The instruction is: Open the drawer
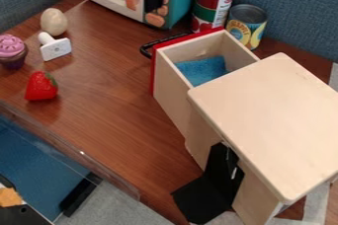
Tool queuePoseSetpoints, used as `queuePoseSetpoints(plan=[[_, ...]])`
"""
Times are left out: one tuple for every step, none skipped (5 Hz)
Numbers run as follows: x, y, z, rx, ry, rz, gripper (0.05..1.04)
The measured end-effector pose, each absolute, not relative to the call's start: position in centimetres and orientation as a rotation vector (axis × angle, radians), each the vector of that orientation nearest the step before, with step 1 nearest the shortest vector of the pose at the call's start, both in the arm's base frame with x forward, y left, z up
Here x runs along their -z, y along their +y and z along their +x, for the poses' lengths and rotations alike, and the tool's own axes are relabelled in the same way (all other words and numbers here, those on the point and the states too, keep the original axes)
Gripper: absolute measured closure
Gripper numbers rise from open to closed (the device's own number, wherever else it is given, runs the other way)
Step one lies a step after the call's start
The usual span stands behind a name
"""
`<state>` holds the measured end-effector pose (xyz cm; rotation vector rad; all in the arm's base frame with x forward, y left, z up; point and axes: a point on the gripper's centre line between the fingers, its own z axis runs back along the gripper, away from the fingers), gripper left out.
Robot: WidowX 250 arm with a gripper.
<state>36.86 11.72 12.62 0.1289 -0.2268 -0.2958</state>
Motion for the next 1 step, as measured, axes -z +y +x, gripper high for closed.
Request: queuePoseSetpoints(plan=[[-12.25, 13.24, 35.58, 0.216, -0.172, 0.158, 0.084]])
